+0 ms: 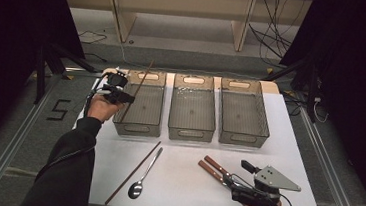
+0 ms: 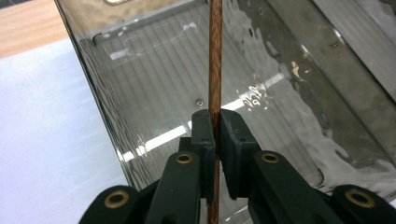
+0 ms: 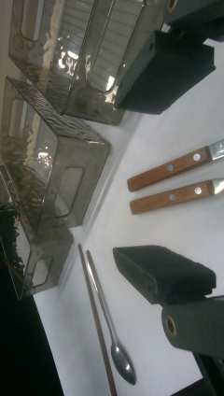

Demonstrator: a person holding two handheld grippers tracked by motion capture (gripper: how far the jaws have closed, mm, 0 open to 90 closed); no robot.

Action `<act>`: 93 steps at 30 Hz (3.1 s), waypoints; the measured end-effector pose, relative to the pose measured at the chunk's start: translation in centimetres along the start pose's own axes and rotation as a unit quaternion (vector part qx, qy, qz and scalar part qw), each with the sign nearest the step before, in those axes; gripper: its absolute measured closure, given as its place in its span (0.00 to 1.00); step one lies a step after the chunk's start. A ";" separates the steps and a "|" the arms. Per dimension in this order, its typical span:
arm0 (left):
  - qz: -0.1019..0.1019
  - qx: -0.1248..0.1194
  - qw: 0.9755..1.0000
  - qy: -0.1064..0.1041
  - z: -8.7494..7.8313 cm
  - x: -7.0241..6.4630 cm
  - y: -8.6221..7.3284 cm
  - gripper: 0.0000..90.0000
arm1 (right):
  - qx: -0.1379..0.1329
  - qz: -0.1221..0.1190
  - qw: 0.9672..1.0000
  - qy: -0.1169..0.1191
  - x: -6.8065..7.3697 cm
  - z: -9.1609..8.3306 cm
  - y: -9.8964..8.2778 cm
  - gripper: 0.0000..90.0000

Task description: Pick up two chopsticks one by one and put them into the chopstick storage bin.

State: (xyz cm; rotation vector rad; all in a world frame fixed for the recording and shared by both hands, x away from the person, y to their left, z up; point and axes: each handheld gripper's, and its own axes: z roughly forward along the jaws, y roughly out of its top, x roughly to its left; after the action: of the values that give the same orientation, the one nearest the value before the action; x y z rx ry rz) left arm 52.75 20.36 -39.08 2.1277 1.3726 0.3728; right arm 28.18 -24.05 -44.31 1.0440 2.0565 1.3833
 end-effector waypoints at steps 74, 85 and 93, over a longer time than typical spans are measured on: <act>0.054 0.158 0.986 -0.026 -2.9 -9.4 -12.2 0.25 | -0.002 -0.009 1.000 -0.001 0.2 -0.1 0.2 0.27; 0.084 0.192 0.977 -0.032 -2.6 -10.5 -12.6 0.42 | -0.001 -0.012 1.000 -0.001 0.3 -0.1 0.2 0.27; 0.097 0.217 0.971 -0.035 -1.8 -11.0 -13.1 0.54 | 0.000 -0.014 1.000 0.000 0.3 -0.1 0.2 0.27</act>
State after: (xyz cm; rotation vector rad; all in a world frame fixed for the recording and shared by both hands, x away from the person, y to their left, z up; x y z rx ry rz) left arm 37.37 15.05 -44.72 2.6158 1.2979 0.0689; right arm 27.94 -23.84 -44.09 1.0129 2.0631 1.3691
